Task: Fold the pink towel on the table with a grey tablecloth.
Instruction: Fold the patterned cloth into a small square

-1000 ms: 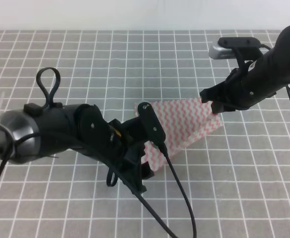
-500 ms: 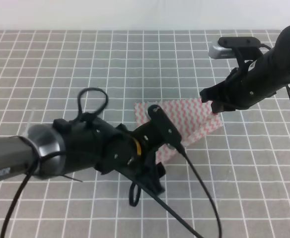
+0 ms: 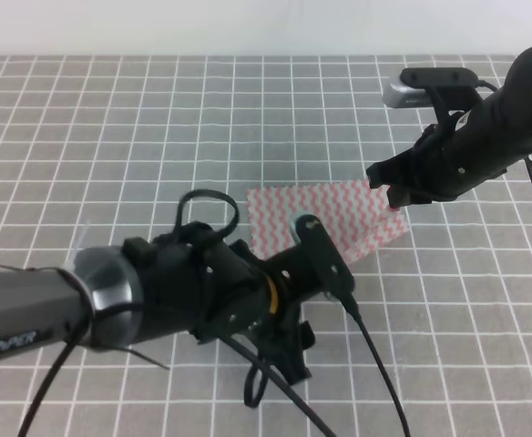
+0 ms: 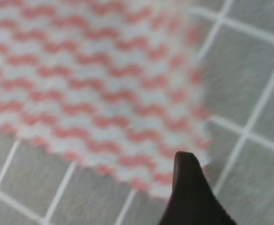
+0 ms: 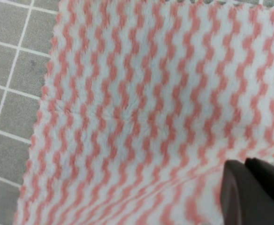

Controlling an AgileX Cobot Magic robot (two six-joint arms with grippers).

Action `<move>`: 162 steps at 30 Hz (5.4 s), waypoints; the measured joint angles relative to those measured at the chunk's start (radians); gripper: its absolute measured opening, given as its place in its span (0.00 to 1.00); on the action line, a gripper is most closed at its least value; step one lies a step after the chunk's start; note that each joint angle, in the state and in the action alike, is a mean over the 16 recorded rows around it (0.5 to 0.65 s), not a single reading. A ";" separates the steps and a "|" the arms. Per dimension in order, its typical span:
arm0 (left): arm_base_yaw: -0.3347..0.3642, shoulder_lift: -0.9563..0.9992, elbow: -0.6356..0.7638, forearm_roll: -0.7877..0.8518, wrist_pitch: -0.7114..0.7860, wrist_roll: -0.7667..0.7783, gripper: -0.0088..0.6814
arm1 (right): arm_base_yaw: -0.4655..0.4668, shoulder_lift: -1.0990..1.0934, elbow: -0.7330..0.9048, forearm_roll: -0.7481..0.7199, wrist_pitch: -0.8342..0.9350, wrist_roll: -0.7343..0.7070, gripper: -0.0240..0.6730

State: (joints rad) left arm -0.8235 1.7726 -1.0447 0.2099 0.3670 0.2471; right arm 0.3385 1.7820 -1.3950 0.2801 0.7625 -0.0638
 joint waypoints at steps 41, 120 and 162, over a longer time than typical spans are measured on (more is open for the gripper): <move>0.042 0.061 0.000 0.032 -0.124 -0.029 0.57 | 0.000 -0.002 0.000 0.002 0.010 -0.023 0.01; 0.159 0.206 -0.332 0.109 0.023 -0.034 0.01 | 0.000 0.080 0.000 -0.134 -0.071 0.012 0.01; 0.163 0.241 -0.337 0.112 -0.081 0.050 0.01 | 0.000 0.089 -0.001 -0.135 -0.188 -0.039 0.19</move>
State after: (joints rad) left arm -0.6601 2.0137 -1.3817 0.3214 0.2859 0.2973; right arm 0.3386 1.8711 -1.3957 0.1450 0.5742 -0.1026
